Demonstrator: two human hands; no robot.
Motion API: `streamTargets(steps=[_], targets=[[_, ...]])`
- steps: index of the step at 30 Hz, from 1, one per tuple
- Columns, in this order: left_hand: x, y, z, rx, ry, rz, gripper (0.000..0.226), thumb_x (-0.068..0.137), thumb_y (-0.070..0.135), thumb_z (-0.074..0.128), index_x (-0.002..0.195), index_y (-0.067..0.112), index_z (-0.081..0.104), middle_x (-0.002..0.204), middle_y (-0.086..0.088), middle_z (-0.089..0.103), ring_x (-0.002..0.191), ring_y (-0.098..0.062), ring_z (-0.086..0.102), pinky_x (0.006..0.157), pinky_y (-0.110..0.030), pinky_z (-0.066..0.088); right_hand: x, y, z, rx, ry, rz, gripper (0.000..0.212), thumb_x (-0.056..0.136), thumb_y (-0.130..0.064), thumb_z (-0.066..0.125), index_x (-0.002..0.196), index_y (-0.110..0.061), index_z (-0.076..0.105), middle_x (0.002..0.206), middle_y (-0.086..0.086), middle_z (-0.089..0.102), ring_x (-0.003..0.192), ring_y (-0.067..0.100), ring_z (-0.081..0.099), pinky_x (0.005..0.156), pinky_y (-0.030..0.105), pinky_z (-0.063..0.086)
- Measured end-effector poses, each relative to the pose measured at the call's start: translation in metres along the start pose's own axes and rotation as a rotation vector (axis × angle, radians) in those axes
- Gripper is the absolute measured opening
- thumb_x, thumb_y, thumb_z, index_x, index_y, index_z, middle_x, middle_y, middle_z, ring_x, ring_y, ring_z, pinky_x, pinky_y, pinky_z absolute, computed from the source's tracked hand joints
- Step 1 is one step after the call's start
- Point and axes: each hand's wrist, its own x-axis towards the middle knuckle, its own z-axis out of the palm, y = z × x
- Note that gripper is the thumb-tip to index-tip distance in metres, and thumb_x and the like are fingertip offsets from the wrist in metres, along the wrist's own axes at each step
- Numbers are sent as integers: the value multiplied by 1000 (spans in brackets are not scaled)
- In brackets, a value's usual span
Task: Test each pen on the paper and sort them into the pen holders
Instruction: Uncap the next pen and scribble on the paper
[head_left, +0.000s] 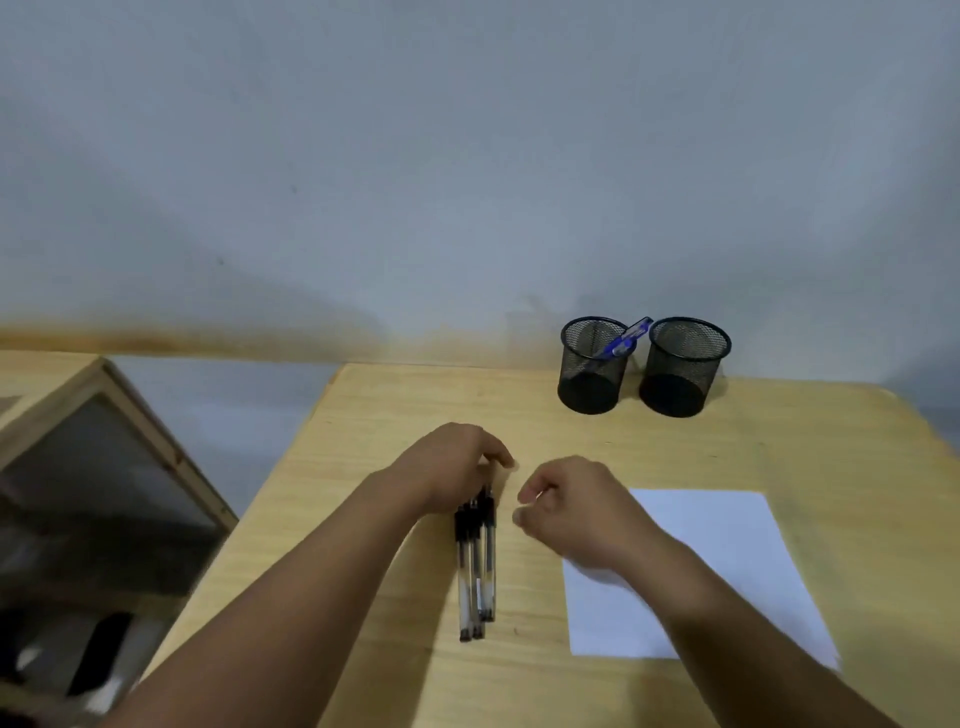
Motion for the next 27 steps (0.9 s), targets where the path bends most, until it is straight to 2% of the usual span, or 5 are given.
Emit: streamTargets(steps=[6,13,20,24,27], targets=[[-11,-7,3,110,-7,26,48,88,7,48,118,38,68,127,2,58,113,-21,55,92,-42,49,-16,-15,39,-77,22,-34,7,81,-27,65,85,-24,61,89,-2,68,84,20,65,75,33,55],[-16,-10,6,197,51,90,34,94,15,54,110,39,71,123,6,60,109,-20,53,87,-39,48,-27,-32,46,-114,16,-73,18,85,-27,62,100,-16,60,98,4,64,88,25,64,73,34,53],[-23,-11,1,206,85,157,24,94,14,54,100,30,71,105,7,64,101,-19,54,82,-39,49,-32,-26,46,61,34,-4,23,81,-30,69,90,-28,47,90,-2,65,72,15,63,61,28,49],[-27,-12,2,158,40,134,21,97,21,53,104,30,71,110,7,65,107,-17,52,89,-37,46,-33,-23,50,54,10,-10,33,76,-25,73,77,-31,41,86,-2,62,65,14,54,53,23,40],[-31,-12,0,144,10,139,25,98,22,51,110,32,71,116,7,65,109,-17,50,90,-36,45,-32,-21,51,41,21,-7,28,76,-16,68,80,-29,44,88,-1,65,70,19,60,55,25,42]])
